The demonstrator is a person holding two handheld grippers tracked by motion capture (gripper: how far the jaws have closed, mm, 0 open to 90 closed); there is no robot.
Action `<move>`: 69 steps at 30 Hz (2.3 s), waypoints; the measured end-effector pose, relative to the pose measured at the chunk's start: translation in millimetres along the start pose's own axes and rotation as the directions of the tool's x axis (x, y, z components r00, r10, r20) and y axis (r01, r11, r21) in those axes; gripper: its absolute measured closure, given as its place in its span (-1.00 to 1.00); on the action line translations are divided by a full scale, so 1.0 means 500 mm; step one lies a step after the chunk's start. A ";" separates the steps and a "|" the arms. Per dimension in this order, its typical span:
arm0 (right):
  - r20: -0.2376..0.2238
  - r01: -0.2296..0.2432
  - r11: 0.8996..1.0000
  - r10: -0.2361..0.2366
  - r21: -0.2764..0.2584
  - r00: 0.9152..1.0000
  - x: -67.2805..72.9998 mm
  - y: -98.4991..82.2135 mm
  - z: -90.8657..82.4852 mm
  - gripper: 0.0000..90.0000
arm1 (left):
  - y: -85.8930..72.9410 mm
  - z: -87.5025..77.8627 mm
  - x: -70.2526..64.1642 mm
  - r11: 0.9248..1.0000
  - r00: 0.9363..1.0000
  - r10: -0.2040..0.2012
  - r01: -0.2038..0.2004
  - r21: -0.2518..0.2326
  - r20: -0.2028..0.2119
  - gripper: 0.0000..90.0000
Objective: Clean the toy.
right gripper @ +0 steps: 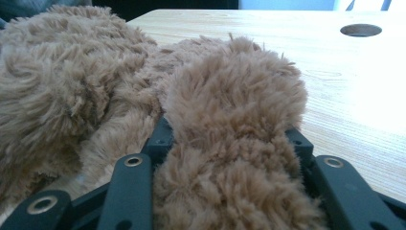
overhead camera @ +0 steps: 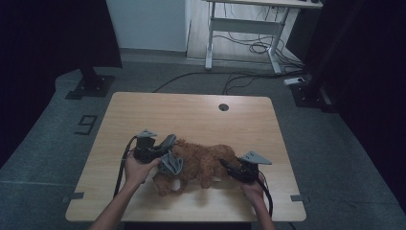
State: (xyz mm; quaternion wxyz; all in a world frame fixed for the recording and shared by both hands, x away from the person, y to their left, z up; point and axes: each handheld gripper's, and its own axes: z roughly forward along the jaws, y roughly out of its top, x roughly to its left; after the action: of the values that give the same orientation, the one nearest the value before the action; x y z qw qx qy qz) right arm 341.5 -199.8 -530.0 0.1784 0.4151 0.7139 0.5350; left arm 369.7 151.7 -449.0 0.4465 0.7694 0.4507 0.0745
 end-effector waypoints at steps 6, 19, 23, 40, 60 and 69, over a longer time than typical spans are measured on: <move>0.007 0.001 1.000 -0.001 -0.003 1.000 0.003 0.000 0.000 0.18 | 0.064 0.066 -0.122 0.995 0.989 0.103 -0.102 -0.019 0.110 0.74; 0.008 0.006 1.000 -0.006 -0.003 1.000 0.002 -0.003 -0.002 0.17 | 0.078 0.243 -0.284 0.947 0.950 0.289 -0.301 0.112 0.118 0.74; 0.013 0.010 1.000 -0.010 -0.003 1.000 0.003 -0.003 -0.001 0.17 | 0.074 0.222 -0.259 0.958 0.962 0.257 -0.266 0.104 0.092 0.74; 0.005 -0.007 1.000 0.007 -0.009 1.000 0.002 -0.003 0.000 0.15 | 0.021 0.025 -0.026 0.998 0.997 0.055 -0.056 -0.013 -0.052 0.74; -0.017 -0.086 0.993 0.088 0.083 0.996 -0.015 0.018 -0.008 -0.21 | -0.080 0.022 0.076 0.979 0.986 -0.153 0.142 0.149 0.062 0.74; -0.058 -0.157 0.969 0.171 0.188 0.984 -0.032 0.025 -0.015 -0.08 | -0.083 0.057 0.065 0.958 0.947 -0.269 0.246 0.146 0.173 0.75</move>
State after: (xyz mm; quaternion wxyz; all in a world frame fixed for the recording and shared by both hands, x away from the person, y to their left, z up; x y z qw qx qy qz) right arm 350.8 -215.9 -518.9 0.0681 0.4672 0.7293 0.4952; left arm 377.4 166.6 -506.5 0.4457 0.7332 0.5061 -0.0866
